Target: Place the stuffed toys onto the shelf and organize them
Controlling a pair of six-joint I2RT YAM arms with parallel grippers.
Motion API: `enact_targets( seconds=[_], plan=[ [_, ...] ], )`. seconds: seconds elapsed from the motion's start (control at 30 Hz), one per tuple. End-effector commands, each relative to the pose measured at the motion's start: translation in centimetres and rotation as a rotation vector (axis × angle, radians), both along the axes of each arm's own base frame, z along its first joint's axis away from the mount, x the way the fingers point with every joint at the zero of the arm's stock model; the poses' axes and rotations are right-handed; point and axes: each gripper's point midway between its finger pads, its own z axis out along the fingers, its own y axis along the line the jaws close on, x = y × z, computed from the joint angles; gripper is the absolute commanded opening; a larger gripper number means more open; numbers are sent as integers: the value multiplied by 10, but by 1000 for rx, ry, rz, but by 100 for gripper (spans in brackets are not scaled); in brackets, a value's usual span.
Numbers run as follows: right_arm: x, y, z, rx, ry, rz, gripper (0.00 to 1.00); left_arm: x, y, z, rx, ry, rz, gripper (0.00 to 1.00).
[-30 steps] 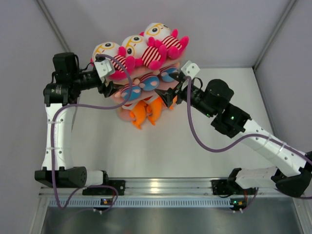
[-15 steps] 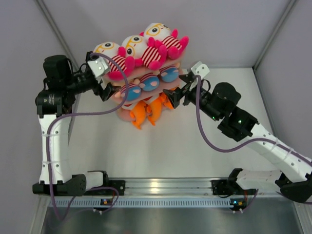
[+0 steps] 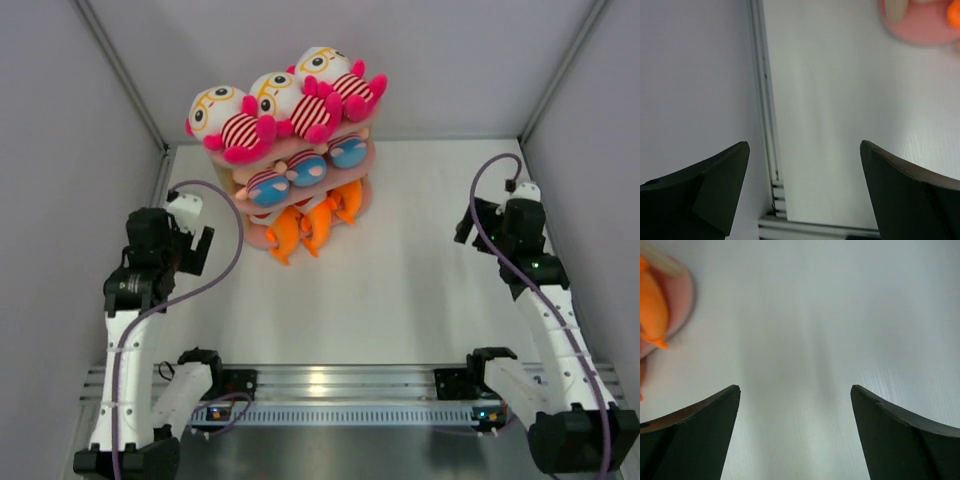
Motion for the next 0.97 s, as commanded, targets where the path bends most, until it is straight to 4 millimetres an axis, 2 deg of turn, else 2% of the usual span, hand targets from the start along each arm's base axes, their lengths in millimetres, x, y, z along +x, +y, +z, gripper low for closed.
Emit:
enact_targets(
  seconds=[0.0, 0.03, 0.07, 0.13, 0.17, 0.27, 0.33, 0.47, 0.57, 0.83, 0.93],
  plan=[
    [-13, -20, -44, 149, 120, -68, 93, -12, 24, -74, 17, 178, 186, 98],
    [-14, -33, -53, 153, 141, -119, 93, -14, 26, -87, 20, 208, 208, 98],
    [-17, -39, -66, 147, 176, -149, 93, -19, 26, -109, 12, 262, 226, 98],
    [-19, -41, -81, 147, 219, -166, 94, -17, 28, -121, 3, 259, 249, 98],
    [-21, -41, -89, 150, 240, -175, 94, -22, 28, -137, 0, 283, 251, 98],
    [-22, -43, -100, 151, 257, -192, 94, -28, 22, -159, -41, 294, 235, 98],
    [-20, -43, -98, 155, 233, -192, 94, -36, 20, -168, -48, 297, 204, 98],
    [-21, -35, -100, 181, 183, -157, 95, -45, 23, -177, -30, 281, 191, 98],
    [-22, -35, -93, 182, 135, -156, 95, -45, 27, -176, -34, 276, 215, 98],
    [-22, -30, -85, 186, 77, -119, 93, -44, 22, -181, -45, 294, 170, 98],
    [-21, -26, -73, 198, -2, -91, 95, -44, 19, -184, -50, 298, 152, 98]
  ],
)
